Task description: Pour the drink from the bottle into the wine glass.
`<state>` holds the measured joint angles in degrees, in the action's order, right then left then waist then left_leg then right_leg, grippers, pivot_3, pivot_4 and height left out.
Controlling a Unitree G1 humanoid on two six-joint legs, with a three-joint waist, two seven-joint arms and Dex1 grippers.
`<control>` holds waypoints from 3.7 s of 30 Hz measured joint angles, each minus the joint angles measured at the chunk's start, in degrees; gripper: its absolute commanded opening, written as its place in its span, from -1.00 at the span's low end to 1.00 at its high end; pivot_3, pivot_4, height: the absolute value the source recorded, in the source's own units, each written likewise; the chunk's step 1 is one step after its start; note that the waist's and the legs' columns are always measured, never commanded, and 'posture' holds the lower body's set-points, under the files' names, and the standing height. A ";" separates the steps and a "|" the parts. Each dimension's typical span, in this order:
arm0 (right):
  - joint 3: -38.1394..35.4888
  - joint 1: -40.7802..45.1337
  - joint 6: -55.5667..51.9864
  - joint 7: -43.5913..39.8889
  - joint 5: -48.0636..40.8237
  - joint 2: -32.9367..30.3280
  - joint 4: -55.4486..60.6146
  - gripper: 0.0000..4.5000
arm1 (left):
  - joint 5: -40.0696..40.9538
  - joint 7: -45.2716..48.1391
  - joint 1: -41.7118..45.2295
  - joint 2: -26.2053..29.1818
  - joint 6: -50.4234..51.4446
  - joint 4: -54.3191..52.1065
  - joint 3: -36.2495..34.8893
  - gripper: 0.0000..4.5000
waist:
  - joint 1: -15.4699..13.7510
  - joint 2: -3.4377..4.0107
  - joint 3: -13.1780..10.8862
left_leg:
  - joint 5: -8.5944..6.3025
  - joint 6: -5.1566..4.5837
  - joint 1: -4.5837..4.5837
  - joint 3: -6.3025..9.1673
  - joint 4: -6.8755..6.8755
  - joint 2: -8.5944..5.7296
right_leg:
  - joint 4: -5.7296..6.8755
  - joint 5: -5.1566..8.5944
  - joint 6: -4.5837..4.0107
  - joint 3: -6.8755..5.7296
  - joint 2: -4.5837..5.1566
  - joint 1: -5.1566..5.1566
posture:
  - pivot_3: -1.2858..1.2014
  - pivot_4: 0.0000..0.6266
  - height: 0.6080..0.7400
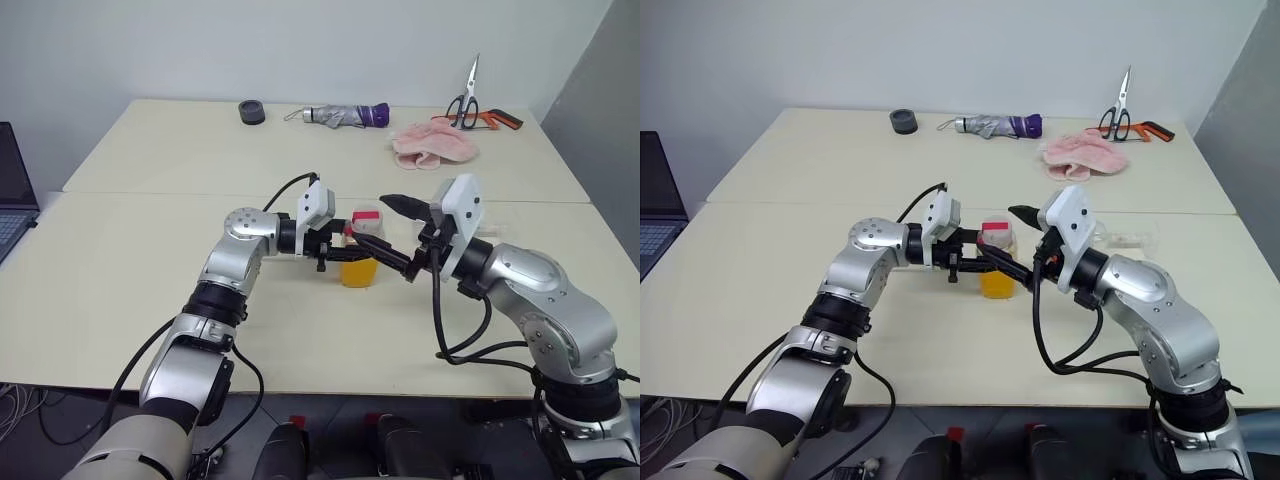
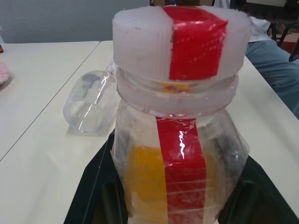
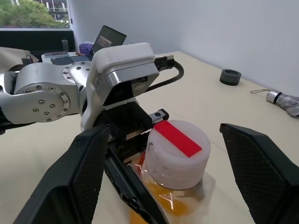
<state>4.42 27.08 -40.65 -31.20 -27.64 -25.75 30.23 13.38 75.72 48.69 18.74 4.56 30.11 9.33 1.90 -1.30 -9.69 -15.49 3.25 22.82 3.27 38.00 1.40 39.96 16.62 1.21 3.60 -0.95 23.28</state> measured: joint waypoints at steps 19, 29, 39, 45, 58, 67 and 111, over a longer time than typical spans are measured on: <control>1.46 2.65 2.84 -1.29 1.78 2.66 -6.87 -0.20 | 0.00 -0.26 -0.09 0.13 -0.01 -0.06 0.00 -0.21 | -0.01 0.00 0.00 | 0.00 0.00 0.00 0.00 0.00 0.01 | 0.00 0.00 0.00 0.00 0.00 0.00 | 0.03 -0.52 1.00; 2.22 2.78 3.94 -1.67 2.33 3.09 -7.84 -0.20 | 0.04 -0.81 -0.61 0.61 0.02 -0.35 -0.06 -0.21 | -0.01 0.00 0.00 | 0.00 0.00 0.00 0.00 0.00 0.01 | 0.00 0.00 0.00 0.00 0.00 0.00 | 0.03 -0.52 1.00; 0.42 2.57 3.98 -1.15 0.97 5.94 -8.09 -0.20 | 0.38 -0.85 -0.60 0.64 -0.13 -0.57 -0.87 -0.21 | -0.01 0.00 0.00 | 0.00 0.00 0.00 0.00 0.00 0.02 | 0.00 0.00 0.00 0.00 0.01 0.00 | 0.03 -0.52 1.00; -0.88 2.67 4.34 -0.51 -0.04 6.12 -7.48 -0.23 | 0.18 -1.20 -0.65 0.20 -0.02 -0.54 -0.73 -0.22 | -0.02 0.00 0.00 | 0.00 0.00 0.00 0.01 0.00 0.01 | 0.00 0.00 0.00 -0.01 0.02 0.00 | 0.03 -0.52 1.00; -8.26 -1.34 1.98 0.90 -3.84 1.28 -1.80 -0.23 | 0.19 -1.37 -0.65 0.20 0.04 -0.56 -0.74 -0.22 | -0.06 0.00 0.00 | 0.00 0.00 0.01 0.01 -0.01 -0.01 | -0.01 0.00 0.00 -0.01 0.02 0.00 | 0.03 -0.52 1.00; -15.69 -19.43 2.70 0.07 -1.63 -7.52 -3.31 -0.23 | 0.46 -1.99 -0.76 0.28 0.47 -1.31 -1.21 -0.22 | -0.05 0.00 0.00 | 0.00 -0.01 0.00 -0.05 -0.02 -0.04 | -0.01 0.00 0.01 0.07 0.02 -0.01 | 0.03 -0.52 1.00; 7.14 3.71 3.95 -9.06 3.63 -0.54 -12.35 1.00 | -1.08 -27.95 -1.18 11.66 -0.13 8.75 -16.60 -0.22 | 0.52 -0.01 -0.13 | 0.00 0.01 0.04 0.07 0.01 0.10 | -0.01 -0.02 -0.01 -0.05 0.08 0.03 | 0.03 -0.52 1.00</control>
<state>11.56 30.79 -36.69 -40.25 -24.01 -26.29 17.87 12.30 47.76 47.51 30.40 4.43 38.86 -7.28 2.42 -1.31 -9.82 -15.48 3.26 22.86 3.33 38.02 1.50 39.95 16.61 1.20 3.55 -0.87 23.31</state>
